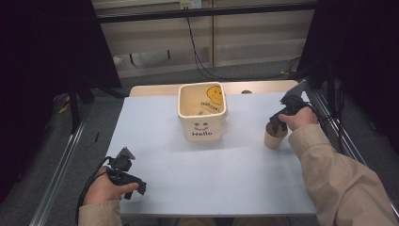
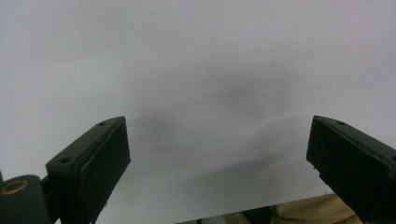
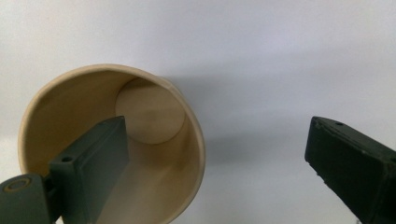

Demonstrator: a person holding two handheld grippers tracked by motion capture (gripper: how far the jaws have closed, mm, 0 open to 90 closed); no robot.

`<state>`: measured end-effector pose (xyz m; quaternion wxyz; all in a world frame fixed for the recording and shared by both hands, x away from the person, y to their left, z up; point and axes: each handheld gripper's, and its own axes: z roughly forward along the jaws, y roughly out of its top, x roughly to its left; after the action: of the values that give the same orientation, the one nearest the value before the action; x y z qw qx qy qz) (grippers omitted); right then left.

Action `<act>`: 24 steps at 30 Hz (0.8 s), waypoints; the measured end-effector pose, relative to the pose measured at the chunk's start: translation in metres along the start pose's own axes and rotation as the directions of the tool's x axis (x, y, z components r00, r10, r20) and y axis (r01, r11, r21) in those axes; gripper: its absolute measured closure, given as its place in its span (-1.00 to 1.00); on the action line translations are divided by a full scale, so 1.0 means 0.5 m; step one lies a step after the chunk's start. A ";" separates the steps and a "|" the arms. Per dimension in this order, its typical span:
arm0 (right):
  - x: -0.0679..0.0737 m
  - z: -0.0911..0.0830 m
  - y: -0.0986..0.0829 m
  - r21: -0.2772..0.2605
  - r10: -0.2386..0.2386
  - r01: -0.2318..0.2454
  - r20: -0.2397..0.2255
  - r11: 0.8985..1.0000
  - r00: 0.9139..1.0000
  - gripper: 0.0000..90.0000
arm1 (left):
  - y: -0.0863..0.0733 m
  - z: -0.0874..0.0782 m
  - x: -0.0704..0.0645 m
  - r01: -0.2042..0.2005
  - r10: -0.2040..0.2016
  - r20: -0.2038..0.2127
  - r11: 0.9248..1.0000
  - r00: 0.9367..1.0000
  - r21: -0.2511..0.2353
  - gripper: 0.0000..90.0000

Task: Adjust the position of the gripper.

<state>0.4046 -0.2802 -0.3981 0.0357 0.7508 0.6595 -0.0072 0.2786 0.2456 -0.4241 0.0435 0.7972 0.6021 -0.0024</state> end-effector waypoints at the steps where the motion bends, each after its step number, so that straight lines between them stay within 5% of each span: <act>1: 0.000 -0.001 0.000 -0.002 0.000 0.000 0.002 1.000 1.000 -0.86 | -0.001 0.001 -0.002 0.009 -0.009 0.004 1.000 1.000 -0.003 -0.87; 9: 0.002 -0.027 -0.003 -0.002 -0.002 0.002 0.018 1.000 1.000 -0.86 | -0.001 0.000 -0.004 -0.004 0.004 0.000 1.000 1.000 -0.007 -0.87; 24: 0.009 -0.148 0.013 -0.022 0.005 -0.005 0.011 1.000 1.000 -0.86 | 0.002 -0.004 -0.007 -0.006 0.007 0.012 1.000 1.000 -0.013 -0.87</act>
<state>0.4088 -0.2718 -0.3242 0.0478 0.7520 0.6574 -0.0041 0.2787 0.2422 -0.4217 0.0520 0.7988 0.5993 -0.0032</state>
